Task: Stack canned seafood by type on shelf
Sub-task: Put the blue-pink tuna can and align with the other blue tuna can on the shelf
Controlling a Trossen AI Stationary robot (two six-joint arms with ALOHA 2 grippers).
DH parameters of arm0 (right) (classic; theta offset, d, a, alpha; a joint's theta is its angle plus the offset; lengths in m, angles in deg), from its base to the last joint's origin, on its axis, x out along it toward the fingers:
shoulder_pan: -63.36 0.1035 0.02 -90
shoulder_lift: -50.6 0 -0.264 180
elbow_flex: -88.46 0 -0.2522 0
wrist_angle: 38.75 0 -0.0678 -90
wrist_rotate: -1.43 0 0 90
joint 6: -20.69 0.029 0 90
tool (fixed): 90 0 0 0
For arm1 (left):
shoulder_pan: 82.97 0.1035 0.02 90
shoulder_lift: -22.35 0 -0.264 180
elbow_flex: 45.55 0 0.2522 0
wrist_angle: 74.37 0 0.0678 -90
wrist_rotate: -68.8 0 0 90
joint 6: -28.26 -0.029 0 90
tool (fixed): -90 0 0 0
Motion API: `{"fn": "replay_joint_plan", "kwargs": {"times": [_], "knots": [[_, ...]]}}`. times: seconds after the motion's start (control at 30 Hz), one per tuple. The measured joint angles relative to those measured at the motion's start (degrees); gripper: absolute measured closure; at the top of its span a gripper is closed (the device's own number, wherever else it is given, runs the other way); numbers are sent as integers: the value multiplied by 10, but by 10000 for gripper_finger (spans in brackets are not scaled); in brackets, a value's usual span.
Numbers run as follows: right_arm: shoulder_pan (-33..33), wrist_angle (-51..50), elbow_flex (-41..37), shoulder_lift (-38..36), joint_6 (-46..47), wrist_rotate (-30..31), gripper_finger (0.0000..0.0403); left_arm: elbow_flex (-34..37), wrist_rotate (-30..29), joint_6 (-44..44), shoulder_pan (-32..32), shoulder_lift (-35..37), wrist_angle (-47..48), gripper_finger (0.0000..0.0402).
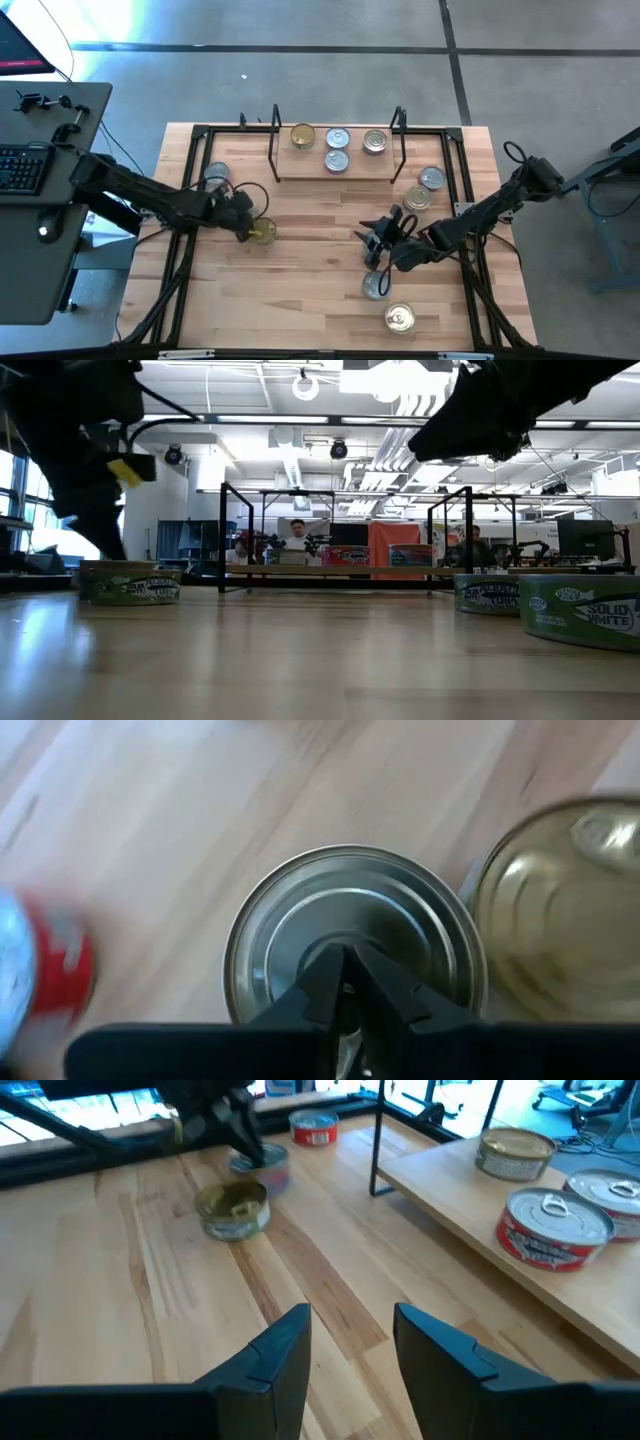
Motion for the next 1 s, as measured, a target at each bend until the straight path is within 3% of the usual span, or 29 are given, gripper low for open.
{"fn": "replay_joint_plan", "kwargs": {"times": [0.27, 0.53, 0.77, 0.93, 1.0], "knots": [[-13, 55, 1, 0, -34, -27, 266, 2, 77, -257, 57, -48, -305, 401], [-15, 77, 1, 0, -18, -52, 266, -18, 136, -353, 91, -205, -512, 401], [-19, 113, 1, 0, -21, -54, 266, -145, 170, -442, 54, -261, -433, 401], [-19, 117, 1, 2, -20, -53, 266, -224, 79, -490, 0, -260, -285, 401], [-19, 117, 1, 7, -20, -54, 266, -228, 61, -508, -16, -260, -273, 398]]}}
